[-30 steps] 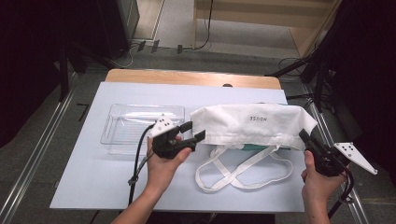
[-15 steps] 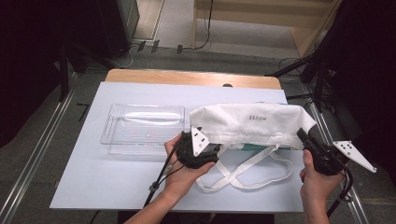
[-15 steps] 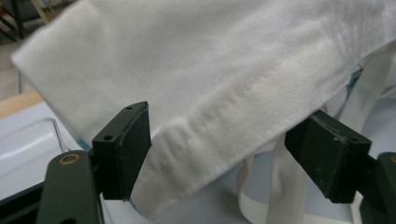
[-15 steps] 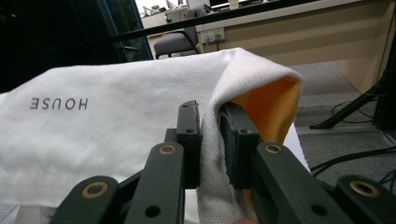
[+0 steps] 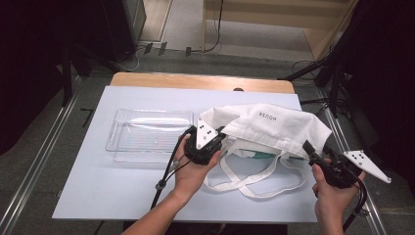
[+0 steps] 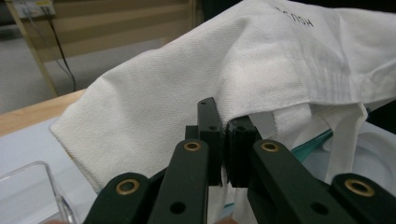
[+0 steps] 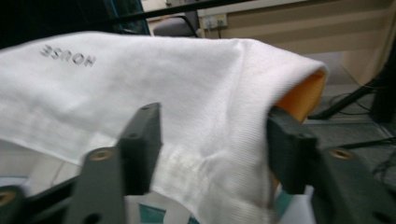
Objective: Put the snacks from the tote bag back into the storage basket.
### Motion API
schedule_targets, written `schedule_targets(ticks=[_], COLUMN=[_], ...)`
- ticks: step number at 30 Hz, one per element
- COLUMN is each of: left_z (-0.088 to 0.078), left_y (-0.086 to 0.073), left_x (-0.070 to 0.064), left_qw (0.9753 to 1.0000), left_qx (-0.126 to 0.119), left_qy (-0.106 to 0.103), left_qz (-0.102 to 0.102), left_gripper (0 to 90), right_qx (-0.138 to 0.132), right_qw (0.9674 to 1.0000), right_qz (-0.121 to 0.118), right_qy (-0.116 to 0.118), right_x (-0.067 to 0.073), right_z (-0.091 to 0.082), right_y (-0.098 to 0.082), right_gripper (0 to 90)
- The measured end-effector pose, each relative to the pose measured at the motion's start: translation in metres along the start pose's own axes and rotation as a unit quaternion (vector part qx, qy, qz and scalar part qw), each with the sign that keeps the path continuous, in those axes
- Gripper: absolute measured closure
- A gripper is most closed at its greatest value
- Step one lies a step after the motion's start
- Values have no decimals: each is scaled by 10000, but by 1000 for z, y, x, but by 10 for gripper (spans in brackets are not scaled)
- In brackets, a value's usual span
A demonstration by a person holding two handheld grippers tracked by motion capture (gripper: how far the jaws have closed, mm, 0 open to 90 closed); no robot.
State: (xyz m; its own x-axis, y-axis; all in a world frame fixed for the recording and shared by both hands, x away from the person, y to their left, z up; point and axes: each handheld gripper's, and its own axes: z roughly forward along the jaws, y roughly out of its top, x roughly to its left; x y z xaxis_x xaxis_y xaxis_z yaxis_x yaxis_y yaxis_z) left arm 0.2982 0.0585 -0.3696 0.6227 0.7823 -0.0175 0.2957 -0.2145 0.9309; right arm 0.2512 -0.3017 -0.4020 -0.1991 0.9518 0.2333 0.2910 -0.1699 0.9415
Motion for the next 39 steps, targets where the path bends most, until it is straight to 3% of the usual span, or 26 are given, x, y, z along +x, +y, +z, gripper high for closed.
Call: schedule_targets(ticks=[9, 13, 18, 22, 24, 25, 29, 32, 34, 37, 39], left_z=[7, 11, 12, 13, 14, 15, 16, 17, 19, 20, 20], left_y=[7, 8, 8, 8, 6, 6, 4, 4, 3, 4, 4], left_x=[15, 20, 20, 22, 23, 23, 26, 29, 29, 33, 36], left_qw=[9983, 9968, 9962, 9954, 9949, 9947, 9948, 9948, 9944, 9942, 9939], left_qx=[101, 100, 68, 77, 70, 72, 68, 59, 56, 13, -12], left_qy=[-193, -244, -297, -357, -379, -380, -386, -375, -366, -304, -266], left_qz=[-534, -750, -811, -886, -930, -948, -940, -949, -989, -1032, -1068], left_gripper=[896, 896, 896, 896, 896, 896, 895, 895, 896, 896, 897], right_qx=[-171, 67, 622, 738, 737, 716, 509, 577, 633, 744, 849], right_qw=[9991, 9987, 9964, 9952, 9927, 9923, 9938, 9954, 9963, 9958, 9951], right_qz=[-95, 99, 391, 606, 945, 997, 863, 593, 363, 257, -57], right_qy=[-381, -500, -429, -200, -149, -150, -487, -484, -457, -463, -500], right_x=[-6, -7, -7, -9, -12, -12, -7, -11, -14, -14, -14], right_z=[-30, -38, -13, 20, 34, 37, 37, 34, 33, 31, 29], right_y=[-25, -43, -62, -67, -69, -69, -66, -67, -69, -70, -72], right_gripper=[214, 196, 248, 239, 325, 381, 657, 837, 875, 883, 886])
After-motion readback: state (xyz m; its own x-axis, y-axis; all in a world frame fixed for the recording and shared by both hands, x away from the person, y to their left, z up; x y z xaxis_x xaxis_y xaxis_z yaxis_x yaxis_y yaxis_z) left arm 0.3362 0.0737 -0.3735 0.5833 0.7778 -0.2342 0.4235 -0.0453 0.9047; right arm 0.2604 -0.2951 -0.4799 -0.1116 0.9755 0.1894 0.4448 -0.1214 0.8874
